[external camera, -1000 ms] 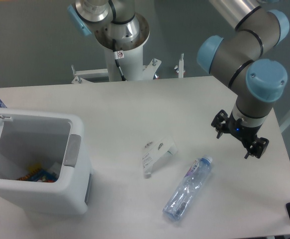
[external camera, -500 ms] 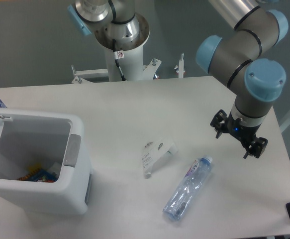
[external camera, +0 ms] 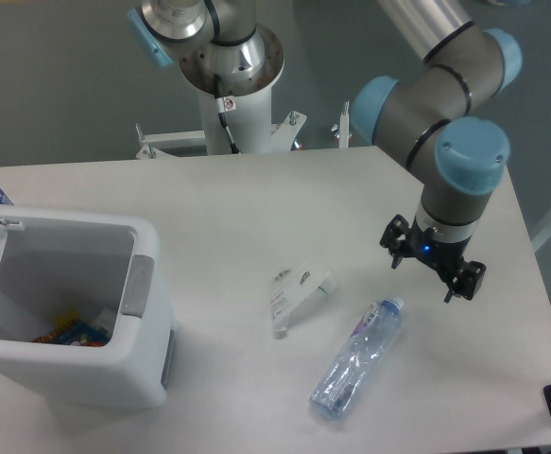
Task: Place the trash in the trash can
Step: 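Move the open gripper over the white paper and lower onto it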
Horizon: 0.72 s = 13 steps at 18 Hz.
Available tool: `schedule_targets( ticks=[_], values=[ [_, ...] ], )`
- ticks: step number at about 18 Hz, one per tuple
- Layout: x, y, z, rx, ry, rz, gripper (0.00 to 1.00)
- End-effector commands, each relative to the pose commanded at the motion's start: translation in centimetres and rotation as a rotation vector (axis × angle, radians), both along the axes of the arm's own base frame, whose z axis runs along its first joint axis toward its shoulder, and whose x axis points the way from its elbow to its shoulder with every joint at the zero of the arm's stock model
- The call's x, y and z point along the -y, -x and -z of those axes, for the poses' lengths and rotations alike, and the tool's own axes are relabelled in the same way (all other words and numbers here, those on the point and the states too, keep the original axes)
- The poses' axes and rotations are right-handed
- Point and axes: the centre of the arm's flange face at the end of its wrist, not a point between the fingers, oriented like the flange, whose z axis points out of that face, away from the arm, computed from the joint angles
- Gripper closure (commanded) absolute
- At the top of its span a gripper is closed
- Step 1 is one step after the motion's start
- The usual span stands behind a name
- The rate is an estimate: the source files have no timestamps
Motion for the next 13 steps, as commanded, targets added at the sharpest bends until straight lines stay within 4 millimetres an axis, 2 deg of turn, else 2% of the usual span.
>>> schedule_targets(
  ticks=[1,3,6,7,9,11,13],
  values=[
    [-0.6,-0.9,0.4,0.009,0.004,0.009,0.0],
    [-0.4,-2.9,0.6,0.026,0.01,-0.009,0.0],
    [-0.2,-7.3,2.0,0.065,0.033,0.011,0.0],
    [-0.3,-8.4,2.3,0.063,0.032,0.025,0.0],
    [-1.1,-11.4,4.0,0.071,0.046,0.064,0.0],
    [-1.3,-12.7,5.2,0.085,0.058,0.078,0.0],
    [-1.4,-13.0,5.9,0.096,0.066,0.084,0.0]
  ],
)
